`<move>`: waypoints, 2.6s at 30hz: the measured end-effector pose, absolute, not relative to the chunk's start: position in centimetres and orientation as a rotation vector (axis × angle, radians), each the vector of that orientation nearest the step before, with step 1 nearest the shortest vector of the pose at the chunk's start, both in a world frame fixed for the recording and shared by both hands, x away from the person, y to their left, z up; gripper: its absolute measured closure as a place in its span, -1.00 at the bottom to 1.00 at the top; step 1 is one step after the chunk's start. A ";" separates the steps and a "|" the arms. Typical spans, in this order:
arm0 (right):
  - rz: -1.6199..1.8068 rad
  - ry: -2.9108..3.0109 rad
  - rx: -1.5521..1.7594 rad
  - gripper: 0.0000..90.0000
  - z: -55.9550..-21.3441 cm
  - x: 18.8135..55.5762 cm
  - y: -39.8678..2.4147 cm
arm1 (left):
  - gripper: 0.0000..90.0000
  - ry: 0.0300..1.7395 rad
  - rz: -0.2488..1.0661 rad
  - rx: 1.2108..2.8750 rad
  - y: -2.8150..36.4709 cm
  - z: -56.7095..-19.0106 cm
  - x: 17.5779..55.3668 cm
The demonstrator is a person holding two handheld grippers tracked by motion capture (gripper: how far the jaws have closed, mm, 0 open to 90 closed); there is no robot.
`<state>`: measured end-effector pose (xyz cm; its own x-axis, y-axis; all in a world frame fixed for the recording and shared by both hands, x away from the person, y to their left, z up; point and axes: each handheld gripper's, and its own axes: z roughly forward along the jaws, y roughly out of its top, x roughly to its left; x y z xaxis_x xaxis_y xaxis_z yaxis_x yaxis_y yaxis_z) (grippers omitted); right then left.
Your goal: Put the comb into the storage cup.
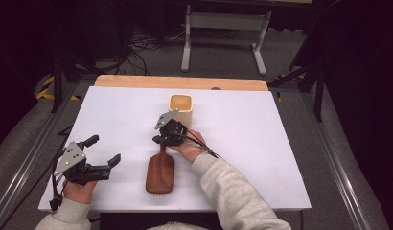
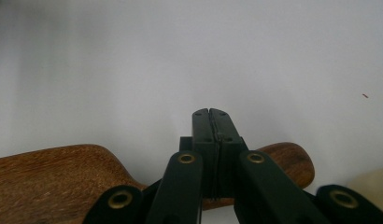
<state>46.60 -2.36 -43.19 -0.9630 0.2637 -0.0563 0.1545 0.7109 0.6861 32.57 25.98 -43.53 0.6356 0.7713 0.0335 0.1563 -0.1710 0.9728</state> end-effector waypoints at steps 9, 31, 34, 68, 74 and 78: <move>0.996 2.797 0.347 0.99 -43.5 46.9 -2.2 | -0.94 0.766 0.651 1.685 25.9 -43.6 32.6; 0.775 2.857 0.424 0.99 -43.9 47.1 -3.6 | -0.94 0.768 0.650 1.692 25.8 -43.6 32.6; 0.762 2.857 0.430 0.99 -44.0 47.1 -3.8 | -0.94 0.766 0.652 1.691 25.8 -43.6 32.6; 0.717 2.926 0.519 0.99 -43.9 44.4 -9.5 | -0.94 0.763 0.654 1.692 25.8 -43.5 32.5; 0.721 2.935 0.520 0.99 -44.0 43.4 -10.2 | -0.94 0.759 0.652 1.693 25.8 -43.5 32.5; 0.738 2.942 0.515 0.98 -44.0 43.0 -10.6 | -0.95 0.759 0.655 1.683 25.8 -43.5 32.5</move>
<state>42.97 -10.57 -43.99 -0.9418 0.3357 0.0180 0.3045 0.8291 0.4689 32.52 25.76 -43.52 0.6390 0.7683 0.0373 0.1493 -0.1714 0.9738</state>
